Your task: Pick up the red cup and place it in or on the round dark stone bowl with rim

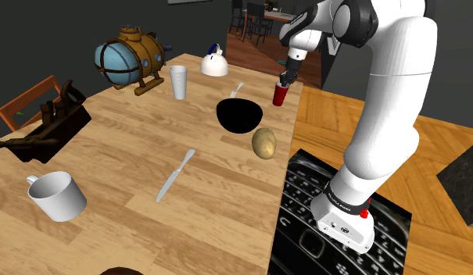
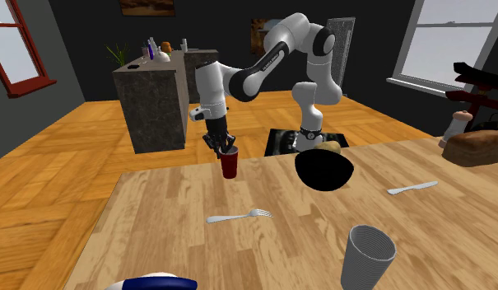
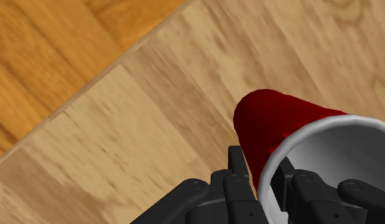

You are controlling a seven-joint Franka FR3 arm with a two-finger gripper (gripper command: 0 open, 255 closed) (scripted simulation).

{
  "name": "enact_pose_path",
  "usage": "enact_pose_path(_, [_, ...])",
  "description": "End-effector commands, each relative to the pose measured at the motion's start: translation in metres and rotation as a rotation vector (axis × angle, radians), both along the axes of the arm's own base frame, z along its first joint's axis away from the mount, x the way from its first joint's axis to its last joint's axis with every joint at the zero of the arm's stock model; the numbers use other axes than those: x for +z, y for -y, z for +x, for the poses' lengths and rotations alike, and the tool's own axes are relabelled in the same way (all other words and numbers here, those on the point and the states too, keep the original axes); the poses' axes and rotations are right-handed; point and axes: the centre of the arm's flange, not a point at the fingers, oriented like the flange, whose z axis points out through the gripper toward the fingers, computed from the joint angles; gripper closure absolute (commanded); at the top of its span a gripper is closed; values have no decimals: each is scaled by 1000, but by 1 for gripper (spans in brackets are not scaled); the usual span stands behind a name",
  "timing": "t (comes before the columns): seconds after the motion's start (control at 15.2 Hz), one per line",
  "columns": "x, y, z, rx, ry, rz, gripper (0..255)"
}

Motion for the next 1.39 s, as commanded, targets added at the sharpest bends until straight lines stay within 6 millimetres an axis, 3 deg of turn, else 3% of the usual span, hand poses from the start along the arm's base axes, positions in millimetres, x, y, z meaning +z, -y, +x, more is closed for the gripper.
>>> enact_pose_path(0.0, [0, 0, 0, 0, 0, 0, 255])
enact_pose_path(0.26, [0, 0, 0, 0, 0, 0, 255])
enact_pose_path(1.32, [84, 0, 0, 0, 0, 0, 255])
